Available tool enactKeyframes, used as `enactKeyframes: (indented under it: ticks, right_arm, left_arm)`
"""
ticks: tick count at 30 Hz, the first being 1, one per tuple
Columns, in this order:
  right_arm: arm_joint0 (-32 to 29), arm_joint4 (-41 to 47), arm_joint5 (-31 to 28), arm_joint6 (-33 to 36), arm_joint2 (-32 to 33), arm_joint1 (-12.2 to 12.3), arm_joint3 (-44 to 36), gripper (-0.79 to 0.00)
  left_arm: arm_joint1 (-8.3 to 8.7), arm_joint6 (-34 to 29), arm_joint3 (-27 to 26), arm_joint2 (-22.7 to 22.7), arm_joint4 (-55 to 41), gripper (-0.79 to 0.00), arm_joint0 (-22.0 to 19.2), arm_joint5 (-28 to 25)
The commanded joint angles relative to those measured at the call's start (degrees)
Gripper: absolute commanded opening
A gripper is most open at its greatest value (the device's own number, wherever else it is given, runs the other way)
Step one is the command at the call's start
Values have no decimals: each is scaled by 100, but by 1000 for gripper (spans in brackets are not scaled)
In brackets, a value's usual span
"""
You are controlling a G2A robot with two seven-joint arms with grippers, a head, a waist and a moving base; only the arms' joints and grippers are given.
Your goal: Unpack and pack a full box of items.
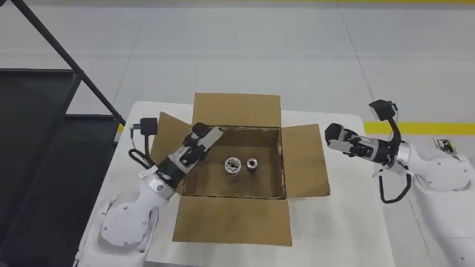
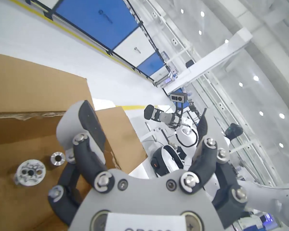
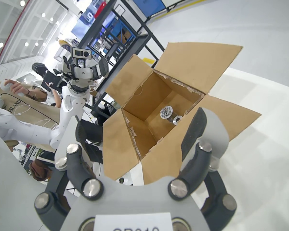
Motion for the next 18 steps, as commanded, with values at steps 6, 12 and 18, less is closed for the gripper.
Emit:
enactKeyframes:
  ticks: [6,12,18]
  right_arm:
    - [414,-756,-77,-141,-922,-152,-376,0]
    - [622,-1212,-167,-506,-1595,-312,-695,0]
    - [622,-1212,-167,-506,-1595,-312,-695,0]
  left_arm:
    - [70,669,-708,-1077,-208,0,1351,-230]
    - [82,1080,-825,-1757,-743,0,2006,-378]
    - [82,1080,-825,-1757,-743,0,2006,-378]
